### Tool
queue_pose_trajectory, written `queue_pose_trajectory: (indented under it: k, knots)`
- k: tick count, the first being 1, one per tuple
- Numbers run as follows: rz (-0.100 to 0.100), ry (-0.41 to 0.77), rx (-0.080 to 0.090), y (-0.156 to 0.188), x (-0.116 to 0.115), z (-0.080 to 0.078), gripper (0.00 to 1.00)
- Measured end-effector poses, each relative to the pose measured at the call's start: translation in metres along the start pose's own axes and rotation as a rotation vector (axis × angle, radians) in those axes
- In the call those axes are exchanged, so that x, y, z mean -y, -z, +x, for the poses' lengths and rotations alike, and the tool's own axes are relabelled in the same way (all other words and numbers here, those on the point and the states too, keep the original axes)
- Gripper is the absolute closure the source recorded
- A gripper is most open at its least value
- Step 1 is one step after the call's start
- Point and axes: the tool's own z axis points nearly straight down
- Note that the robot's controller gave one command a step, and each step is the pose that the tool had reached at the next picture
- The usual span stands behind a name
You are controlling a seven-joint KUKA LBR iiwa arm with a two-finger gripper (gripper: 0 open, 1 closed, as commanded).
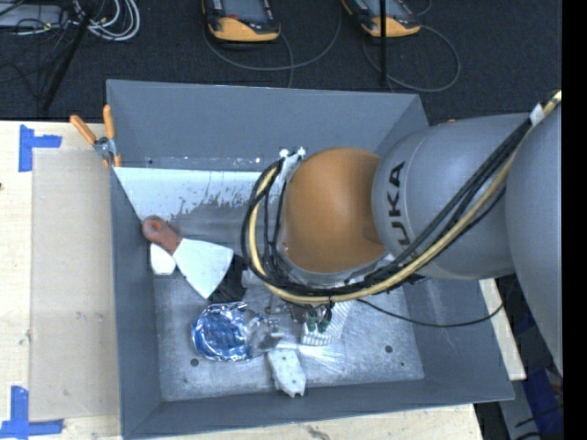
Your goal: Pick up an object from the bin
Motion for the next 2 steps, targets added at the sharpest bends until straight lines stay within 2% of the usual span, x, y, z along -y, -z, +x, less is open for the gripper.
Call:
queue_pose_trajectory:
  k: [1, 2]
  knots:
    - [0.003, 0.016, -0.015, -0.03, 0.008, 0.015, 0.0]
    - [-0.005, 0.125, -0.003, -0.084, -0.02, -0.003, 1.0]
